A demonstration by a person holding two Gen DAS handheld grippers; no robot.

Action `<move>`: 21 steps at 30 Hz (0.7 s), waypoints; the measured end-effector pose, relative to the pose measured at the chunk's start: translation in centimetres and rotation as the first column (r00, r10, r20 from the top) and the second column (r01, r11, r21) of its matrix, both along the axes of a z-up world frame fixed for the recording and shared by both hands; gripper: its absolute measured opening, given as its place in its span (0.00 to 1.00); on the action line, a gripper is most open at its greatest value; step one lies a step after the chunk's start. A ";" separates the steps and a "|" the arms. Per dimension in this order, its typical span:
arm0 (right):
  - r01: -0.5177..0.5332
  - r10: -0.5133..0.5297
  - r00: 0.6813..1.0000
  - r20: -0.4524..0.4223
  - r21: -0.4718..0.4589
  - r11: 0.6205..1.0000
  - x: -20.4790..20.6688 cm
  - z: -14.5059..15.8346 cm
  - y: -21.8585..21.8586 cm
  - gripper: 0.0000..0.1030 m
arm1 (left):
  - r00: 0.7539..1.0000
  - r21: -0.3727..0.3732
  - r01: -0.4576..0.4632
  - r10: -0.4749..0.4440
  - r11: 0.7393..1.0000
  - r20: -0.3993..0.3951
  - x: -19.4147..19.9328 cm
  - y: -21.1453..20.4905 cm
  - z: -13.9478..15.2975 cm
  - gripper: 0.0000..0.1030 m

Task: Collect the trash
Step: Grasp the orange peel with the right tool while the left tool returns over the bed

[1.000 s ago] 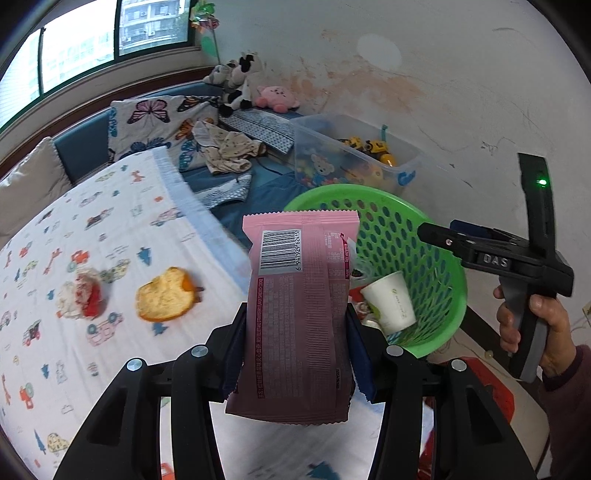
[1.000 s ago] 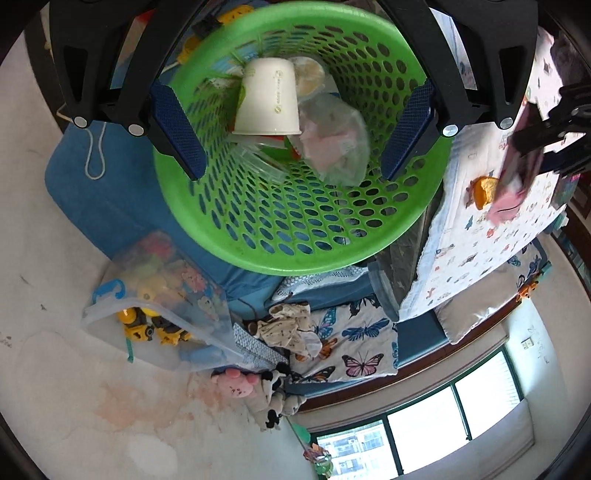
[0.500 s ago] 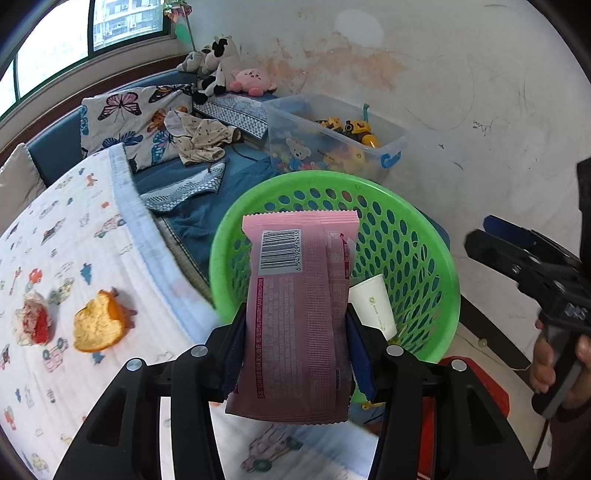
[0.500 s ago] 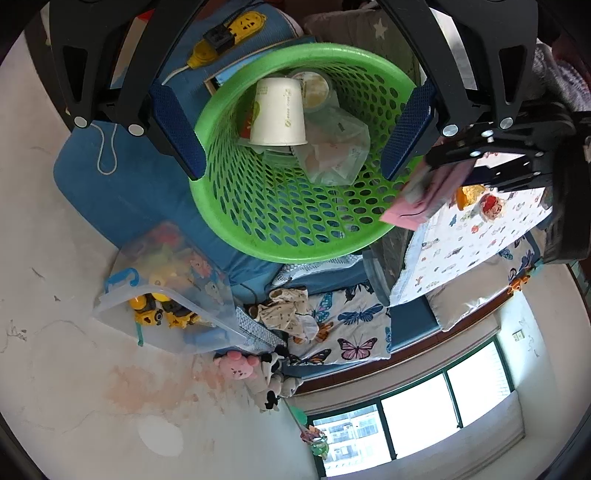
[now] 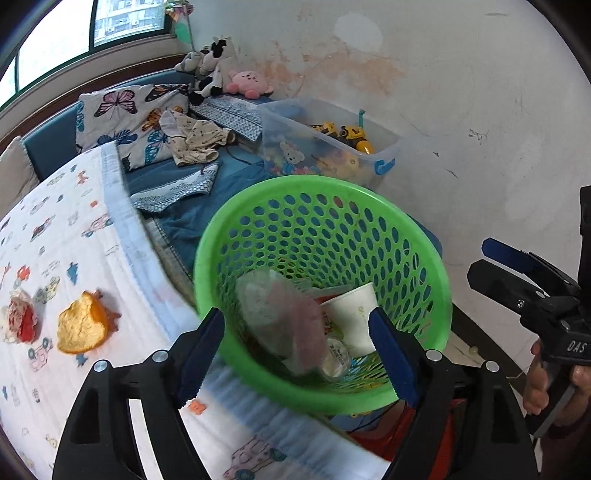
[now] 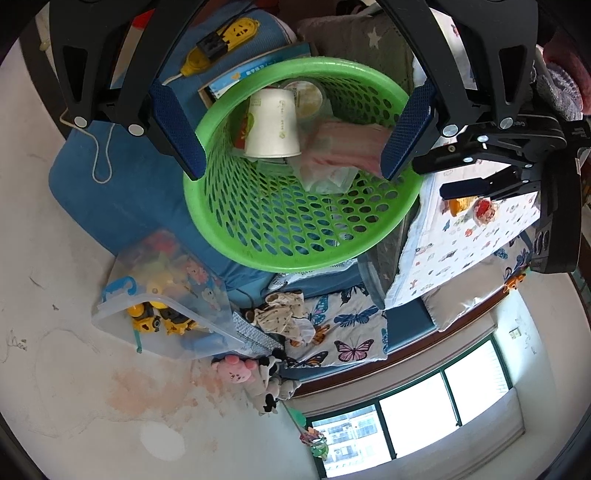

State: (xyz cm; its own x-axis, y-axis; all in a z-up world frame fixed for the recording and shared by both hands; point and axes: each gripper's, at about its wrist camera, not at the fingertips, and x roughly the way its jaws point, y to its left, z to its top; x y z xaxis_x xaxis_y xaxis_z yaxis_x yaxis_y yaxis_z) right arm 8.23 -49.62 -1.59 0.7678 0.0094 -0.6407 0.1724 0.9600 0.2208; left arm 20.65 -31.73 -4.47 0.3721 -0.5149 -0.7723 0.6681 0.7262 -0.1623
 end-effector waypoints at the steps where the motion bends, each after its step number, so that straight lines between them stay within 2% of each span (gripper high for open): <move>1: -0.004 0.004 1.000 0.000 0.000 1.000 0.0 0.0 0.1 0.92 | 1.000 -0.002 -0.006 0.006 1.000 0.000 0.0 0.4 0.0 0.75; 11: -0.081 0.081 0.997 -0.013 -0.009 0.997 1.0 -0.1 3.7 0.92 | 0.991 0.002 -0.131 0.131 0.991 0.034 0.1 8.0 0.4 0.75; 21: -0.217 0.216 0.976 -0.038 -0.029 0.976 4.2 -0.7 9.7 0.92 | 0.959 0.021 -0.280 0.279 0.960 0.050 0.9 16.3 0.4 0.75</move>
State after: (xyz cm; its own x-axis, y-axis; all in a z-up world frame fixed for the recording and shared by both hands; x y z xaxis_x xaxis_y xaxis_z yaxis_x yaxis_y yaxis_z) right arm 12.41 -39.88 -2.31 0.7276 0.1513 -0.6691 -0.0332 0.9820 0.1860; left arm 21.59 -15.41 -4.04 0.5336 -0.3645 -0.7631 0.4444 0.8886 -0.1137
